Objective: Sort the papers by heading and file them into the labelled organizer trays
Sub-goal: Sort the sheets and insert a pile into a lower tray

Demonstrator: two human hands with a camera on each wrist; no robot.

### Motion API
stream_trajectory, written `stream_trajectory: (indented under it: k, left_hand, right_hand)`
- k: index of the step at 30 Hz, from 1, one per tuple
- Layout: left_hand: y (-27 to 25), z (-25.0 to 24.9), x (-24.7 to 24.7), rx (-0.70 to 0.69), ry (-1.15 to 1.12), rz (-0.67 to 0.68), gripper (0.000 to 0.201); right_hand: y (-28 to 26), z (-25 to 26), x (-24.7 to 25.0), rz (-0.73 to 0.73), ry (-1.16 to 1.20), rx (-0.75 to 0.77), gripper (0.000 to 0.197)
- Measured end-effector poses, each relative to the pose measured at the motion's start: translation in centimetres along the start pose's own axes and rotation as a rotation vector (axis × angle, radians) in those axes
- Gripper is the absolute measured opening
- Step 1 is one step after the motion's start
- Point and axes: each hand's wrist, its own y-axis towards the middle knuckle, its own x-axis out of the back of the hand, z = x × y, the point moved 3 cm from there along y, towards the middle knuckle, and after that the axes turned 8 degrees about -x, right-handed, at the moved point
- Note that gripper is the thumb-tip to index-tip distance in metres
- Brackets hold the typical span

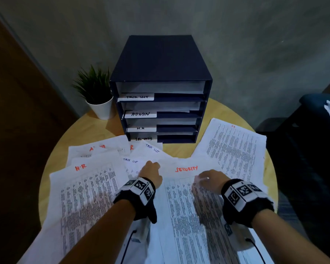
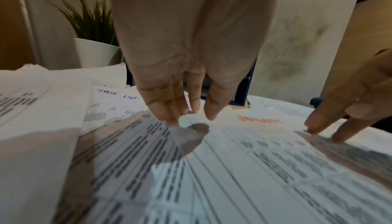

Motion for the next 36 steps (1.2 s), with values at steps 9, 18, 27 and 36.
stream_trajectory:
  k: [9, 18, 27, 36]
  left_hand:
    - [0.2, 0.0, -0.8, -0.008, 0.211, -0.213, 0.034]
    - [-1.1, 0.2, 0.8, -0.214, -0.611, -0.341, 0.026]
    - [-3.4, 0.0, 5.1, -0.192, -1.279, -0.257, 0.022]
    - [-4.0, 1.0, 5.1, 0.074, -1.104, -0.311, 0.025]
  right_hand:
    - [1.0, -0.2, -2.1, -0.008, 0.102, 0.004, 0.033]
    - [2.2, -2.3, -1.3, -0.306, 0.471, -0.085, 0.052]
    - [-0.7, -3.9, 1.9, -0.237, 0.840, 0.006, 0.045]
    - [-1.0, -3.5, 0.2, -0.042, 1.161, 0.034, 0.027]
